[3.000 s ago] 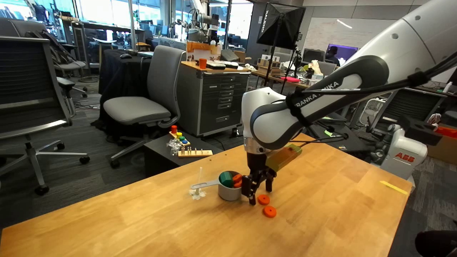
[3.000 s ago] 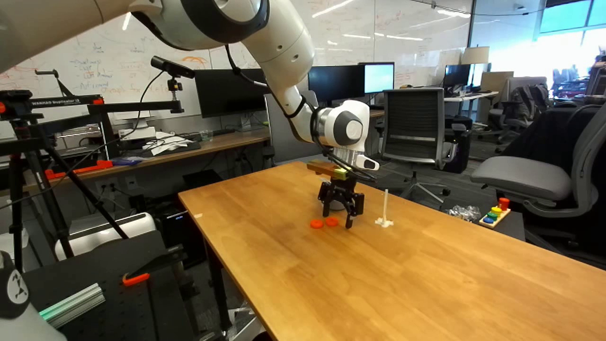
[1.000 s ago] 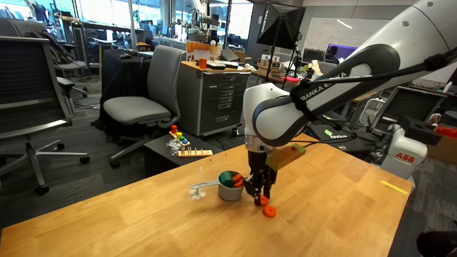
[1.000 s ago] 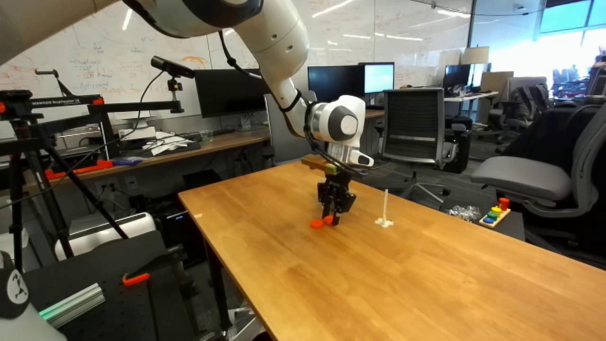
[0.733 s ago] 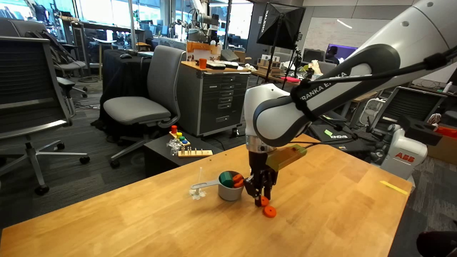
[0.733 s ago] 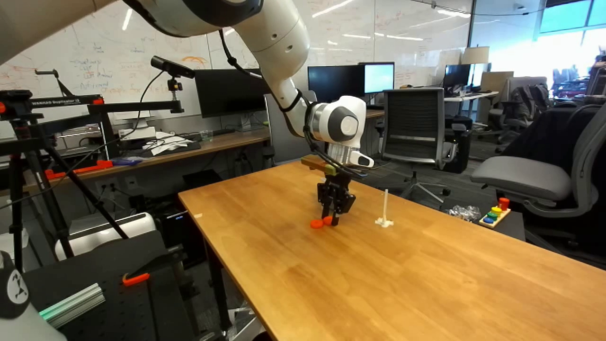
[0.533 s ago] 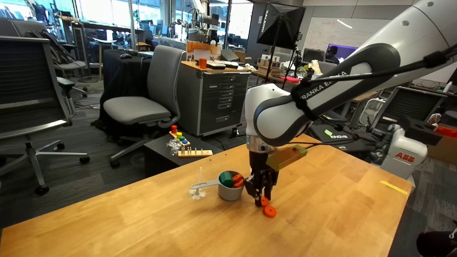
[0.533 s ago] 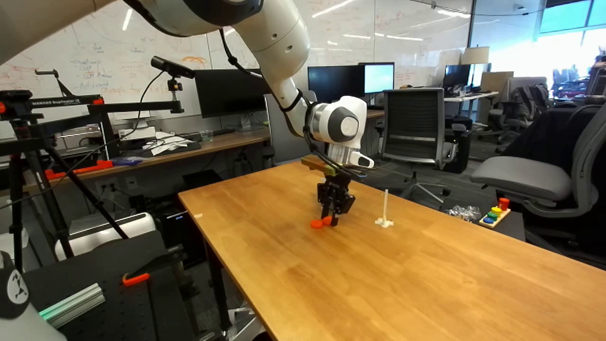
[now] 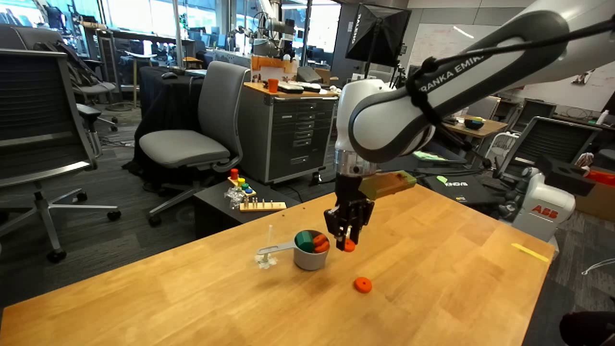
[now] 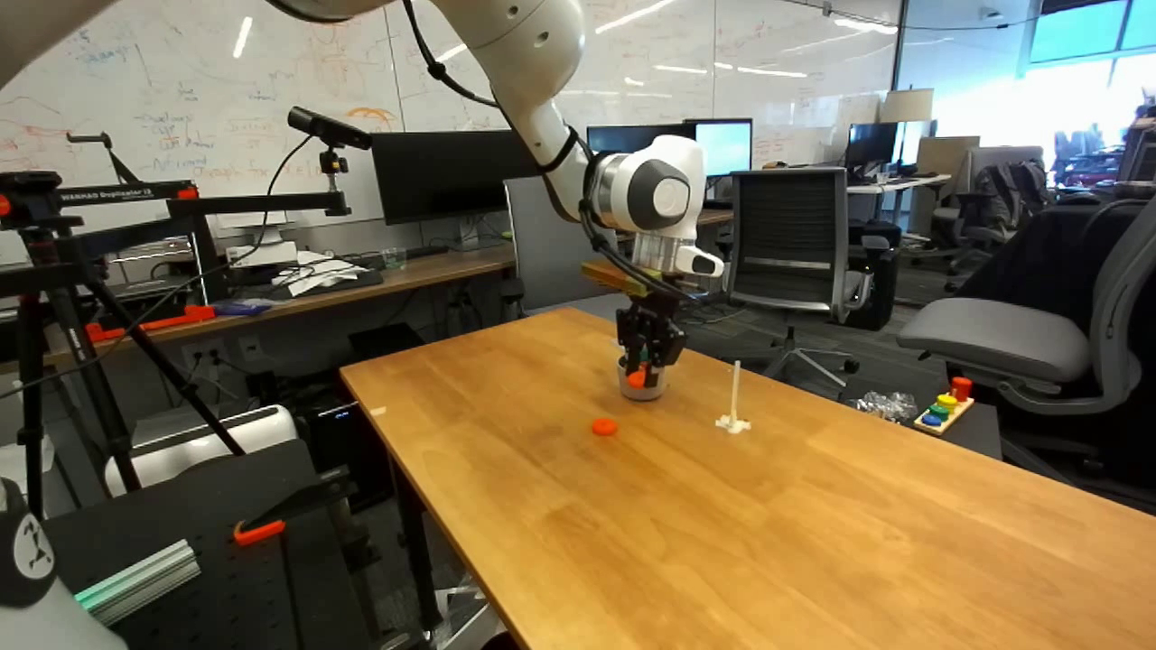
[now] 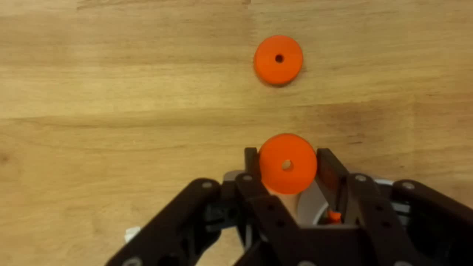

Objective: Put all the blocks and rings in the cup

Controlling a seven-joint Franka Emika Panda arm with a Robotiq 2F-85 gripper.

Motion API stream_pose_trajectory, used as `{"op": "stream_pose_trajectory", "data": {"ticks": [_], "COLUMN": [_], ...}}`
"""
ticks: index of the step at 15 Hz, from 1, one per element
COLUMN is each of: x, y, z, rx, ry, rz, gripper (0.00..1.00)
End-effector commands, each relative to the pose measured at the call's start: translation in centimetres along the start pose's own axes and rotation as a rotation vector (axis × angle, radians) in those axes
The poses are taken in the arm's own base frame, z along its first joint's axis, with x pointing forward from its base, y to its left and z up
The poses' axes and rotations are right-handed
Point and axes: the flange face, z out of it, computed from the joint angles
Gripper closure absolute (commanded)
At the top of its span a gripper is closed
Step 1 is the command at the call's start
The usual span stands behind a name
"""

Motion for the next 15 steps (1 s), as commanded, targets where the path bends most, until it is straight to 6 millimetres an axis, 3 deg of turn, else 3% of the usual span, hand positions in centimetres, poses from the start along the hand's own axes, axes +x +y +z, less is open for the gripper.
{"op": "stream_pose_trajectory", "data": {"ticks": [1, 4, 7, 15], "x": [-1.1, -1.0, -0.4, 1.0], "y": [-0.6, -1.1, -1.4, -2.2], "z": [-4.3, -6.4, -7.2, -5.6], "rx": [0.031, 0.034, 0.030, 0.035], "ry": [0.054, 0.087, 0.107, 0.097], "rz": [0.003, -0.005, -0.015, -0.029], "gripper": [0.82, 0.82, 0.82, 0.82]}}
